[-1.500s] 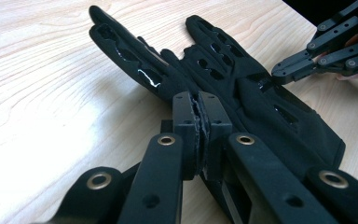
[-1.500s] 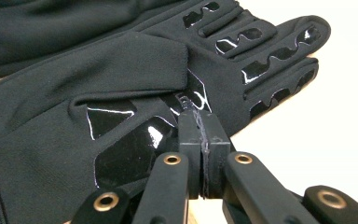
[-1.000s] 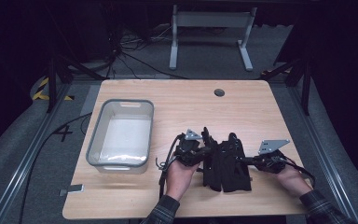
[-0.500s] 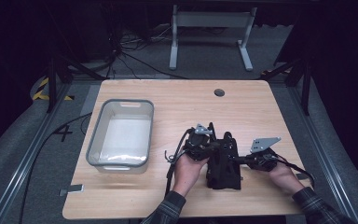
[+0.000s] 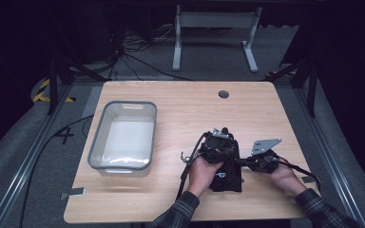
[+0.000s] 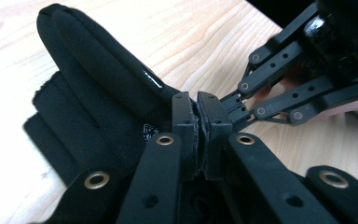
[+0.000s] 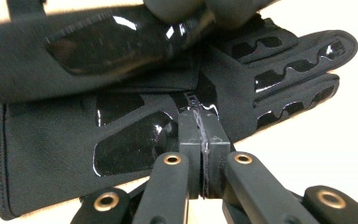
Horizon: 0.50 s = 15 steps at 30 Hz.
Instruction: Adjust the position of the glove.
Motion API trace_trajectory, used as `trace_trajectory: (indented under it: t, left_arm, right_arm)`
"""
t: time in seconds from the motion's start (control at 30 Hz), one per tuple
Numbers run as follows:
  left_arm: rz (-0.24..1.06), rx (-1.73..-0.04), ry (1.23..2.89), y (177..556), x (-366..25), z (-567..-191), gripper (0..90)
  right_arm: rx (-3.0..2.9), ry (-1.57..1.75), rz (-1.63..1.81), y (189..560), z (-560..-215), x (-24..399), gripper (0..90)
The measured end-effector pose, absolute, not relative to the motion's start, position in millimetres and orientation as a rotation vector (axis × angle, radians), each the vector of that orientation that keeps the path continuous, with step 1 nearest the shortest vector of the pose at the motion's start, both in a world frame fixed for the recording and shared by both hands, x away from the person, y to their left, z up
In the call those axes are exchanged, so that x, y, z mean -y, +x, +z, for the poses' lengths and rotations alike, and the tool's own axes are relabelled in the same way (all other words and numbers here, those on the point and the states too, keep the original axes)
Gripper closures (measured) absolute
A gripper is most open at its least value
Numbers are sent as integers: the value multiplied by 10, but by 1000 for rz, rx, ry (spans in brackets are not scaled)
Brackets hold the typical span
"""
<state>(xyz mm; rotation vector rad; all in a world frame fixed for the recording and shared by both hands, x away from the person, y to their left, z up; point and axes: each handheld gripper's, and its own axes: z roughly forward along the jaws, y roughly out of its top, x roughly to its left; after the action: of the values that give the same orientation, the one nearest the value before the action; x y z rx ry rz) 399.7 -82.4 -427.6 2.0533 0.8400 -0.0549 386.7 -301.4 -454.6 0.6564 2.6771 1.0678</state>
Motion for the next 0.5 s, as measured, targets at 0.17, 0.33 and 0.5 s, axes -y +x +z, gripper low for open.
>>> trace_trajectory:
  t: [0.17, 0.33, 0.5]
  left_arm:
    - [-67, -820, 2047, 4002, 858, -4301, 847]
    - [-81, -788, 2019, 3972, 846, -4248, 745]
    - [-46, -755, 2001, 3917, 749, -4141, 811]
  right_arm:
    - [-2677, 652, 1067, 3863, -4543, 3019, 900]
    - [-2663, 654, 1064, 3856, -4488, 3085, 900]
    - [-2610, 694, 1099, 3861, -4383, 3221, 899]
